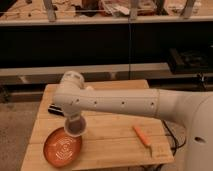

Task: Place the ceramic cup in the ceramic bowl

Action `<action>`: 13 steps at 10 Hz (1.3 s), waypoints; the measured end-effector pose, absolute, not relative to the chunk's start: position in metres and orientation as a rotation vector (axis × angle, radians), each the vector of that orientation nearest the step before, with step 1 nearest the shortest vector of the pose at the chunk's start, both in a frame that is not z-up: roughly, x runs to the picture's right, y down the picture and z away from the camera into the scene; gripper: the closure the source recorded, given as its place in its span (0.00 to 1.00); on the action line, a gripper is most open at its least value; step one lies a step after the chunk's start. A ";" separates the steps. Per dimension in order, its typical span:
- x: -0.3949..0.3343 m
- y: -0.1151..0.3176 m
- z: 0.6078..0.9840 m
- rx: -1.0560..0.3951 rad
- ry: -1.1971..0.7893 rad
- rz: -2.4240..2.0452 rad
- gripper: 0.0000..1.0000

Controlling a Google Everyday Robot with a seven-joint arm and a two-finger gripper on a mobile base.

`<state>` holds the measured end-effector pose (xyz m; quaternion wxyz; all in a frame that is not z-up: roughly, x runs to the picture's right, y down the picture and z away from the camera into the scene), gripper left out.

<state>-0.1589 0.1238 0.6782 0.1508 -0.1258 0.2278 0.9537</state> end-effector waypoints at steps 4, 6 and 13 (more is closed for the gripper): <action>-0.156 0.138 0.672 -0.355 0.632 2.720 1.00; -0.157 0.146 0.668 -0.348 0.611 2.701 1.00; -0.160 0.159 0.666 -0.334 0.572 2.645 1.00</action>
